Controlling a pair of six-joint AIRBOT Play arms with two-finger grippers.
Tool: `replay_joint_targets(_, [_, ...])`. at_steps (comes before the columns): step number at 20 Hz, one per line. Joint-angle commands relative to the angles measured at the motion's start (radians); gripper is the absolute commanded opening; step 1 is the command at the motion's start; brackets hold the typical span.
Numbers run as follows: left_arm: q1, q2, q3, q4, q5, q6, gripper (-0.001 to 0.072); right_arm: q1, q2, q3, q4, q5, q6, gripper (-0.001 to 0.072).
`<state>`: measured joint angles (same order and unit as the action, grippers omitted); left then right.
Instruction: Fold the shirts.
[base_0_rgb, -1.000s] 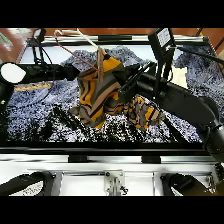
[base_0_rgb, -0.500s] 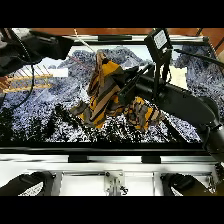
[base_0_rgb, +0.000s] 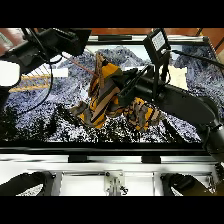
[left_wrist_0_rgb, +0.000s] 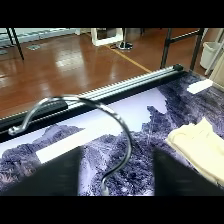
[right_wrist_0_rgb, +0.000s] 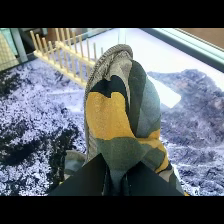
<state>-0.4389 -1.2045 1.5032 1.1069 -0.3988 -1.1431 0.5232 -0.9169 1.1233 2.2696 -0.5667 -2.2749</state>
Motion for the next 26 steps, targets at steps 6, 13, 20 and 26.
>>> replay_joint_targets(6, [-0.004,-0.012,0.033,0.002,0.021,0.022,0.0056,0.0,0.0,0.0,-0.003,0.029,-0.014,0.0351])
replay_joint_targets(13, [-0.002,-0.006,0.034,0.058,-0.072,0.035,0.0055,-0.001,0.016,0.069,-0.183,0.098,-0.005,0.0466])
replay_joint_targets(20, [-0.002,-0.008,0.033,0.084,-0.077,0.031,0.0055,0.022,0.02,0.201,-0.376,-0.131,0.262,0.043])
replay_joint_targets(26, [-0.003,-0.015,0.033,0.084,-0.082,0.031,0.0055,0.102,-0.021,0.201,-0.438,-0.211,0.337,0.045])
